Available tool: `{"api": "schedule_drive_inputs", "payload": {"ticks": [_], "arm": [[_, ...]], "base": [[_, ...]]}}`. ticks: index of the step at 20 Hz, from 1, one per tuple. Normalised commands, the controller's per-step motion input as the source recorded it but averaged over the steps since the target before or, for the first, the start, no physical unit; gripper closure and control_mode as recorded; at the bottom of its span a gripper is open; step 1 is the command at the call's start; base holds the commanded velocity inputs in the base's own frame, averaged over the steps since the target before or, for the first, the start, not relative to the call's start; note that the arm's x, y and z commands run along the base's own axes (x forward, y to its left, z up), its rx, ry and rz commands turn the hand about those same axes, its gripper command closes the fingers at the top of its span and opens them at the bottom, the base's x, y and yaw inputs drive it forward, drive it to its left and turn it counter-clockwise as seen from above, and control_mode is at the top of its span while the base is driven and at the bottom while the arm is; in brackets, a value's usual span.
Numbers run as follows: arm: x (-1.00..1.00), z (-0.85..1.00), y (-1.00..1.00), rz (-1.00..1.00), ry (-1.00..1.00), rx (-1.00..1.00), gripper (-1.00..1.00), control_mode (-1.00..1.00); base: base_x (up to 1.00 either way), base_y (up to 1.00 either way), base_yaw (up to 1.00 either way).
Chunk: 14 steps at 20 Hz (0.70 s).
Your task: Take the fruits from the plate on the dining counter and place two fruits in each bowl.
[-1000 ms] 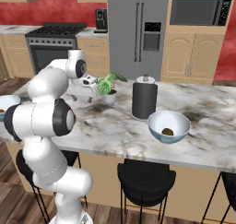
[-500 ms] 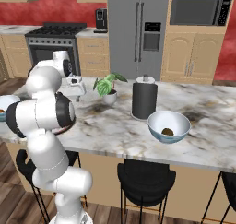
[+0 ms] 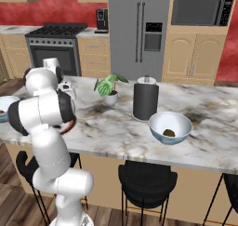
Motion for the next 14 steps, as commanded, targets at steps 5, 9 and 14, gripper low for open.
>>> {"api": "schedule_drive_inputs", "payload": {"ticks": [5, 9, 14], "arm": [[0.29, -0.18, 0.07, 0.0, 0.0, 0.13, -1.0, -1.0], [0.28, -0.06, 0.07, 0.0, 0.0, 0.02, -1.0, -1.0], [0.05, -0.03, 0.0, 0.0, -0.02, 0.0, -1.0, -1.0]], "base": [[0.0, 0.0, 0.0], [0.0, 0.0, 0.0], [0.0, 0.0, 0.0]]}}
